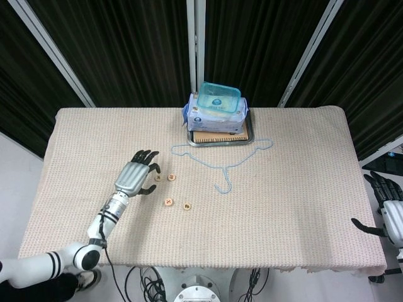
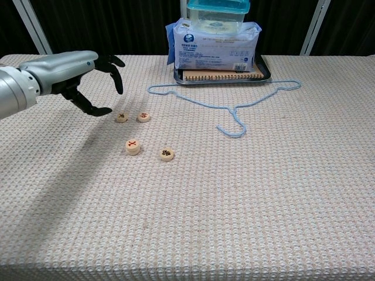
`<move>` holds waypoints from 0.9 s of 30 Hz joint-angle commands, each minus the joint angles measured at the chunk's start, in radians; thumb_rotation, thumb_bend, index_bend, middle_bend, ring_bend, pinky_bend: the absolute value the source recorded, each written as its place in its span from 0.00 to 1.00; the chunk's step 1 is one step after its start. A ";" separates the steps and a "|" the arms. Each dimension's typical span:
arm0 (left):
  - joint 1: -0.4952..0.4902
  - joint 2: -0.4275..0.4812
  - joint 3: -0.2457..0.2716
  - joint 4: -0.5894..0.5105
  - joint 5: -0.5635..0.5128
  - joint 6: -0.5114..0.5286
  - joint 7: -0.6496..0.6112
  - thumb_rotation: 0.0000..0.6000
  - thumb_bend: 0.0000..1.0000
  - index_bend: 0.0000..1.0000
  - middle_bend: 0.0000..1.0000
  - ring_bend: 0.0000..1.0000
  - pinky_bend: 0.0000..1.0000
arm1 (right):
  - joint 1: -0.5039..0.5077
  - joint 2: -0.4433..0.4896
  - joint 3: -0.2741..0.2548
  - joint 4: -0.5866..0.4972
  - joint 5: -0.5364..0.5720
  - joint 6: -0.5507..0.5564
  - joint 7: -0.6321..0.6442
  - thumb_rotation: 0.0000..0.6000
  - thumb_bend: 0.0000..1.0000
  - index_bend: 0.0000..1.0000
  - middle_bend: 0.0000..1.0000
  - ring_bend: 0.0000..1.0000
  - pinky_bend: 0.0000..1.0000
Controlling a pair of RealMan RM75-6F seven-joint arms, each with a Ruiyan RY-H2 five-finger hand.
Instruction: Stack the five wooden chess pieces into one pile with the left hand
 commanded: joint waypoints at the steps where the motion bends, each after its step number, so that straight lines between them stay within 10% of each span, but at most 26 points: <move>1: -0.055 -0.055 -0.032 0.095 -0.056 -0.070 -0.025 1.00 0.27 0.37 0.06 0.00 0.00 | 0.003 -0.001 0.001 0.003 0.005 -0.008 -0.002 1.00 0.10 0.00 0.00 0.00 0.00; 27: -0.086 -0.118 -0.003 0.229 -0.114 -0.128 -0.067 1.00 0.27 0.44 0.06 0.00 0.00 | 0.008 0.000 0.006 0.006 0.020 -0.024 0.000 1.00 0.10 0.00 0.00 0.00 0.00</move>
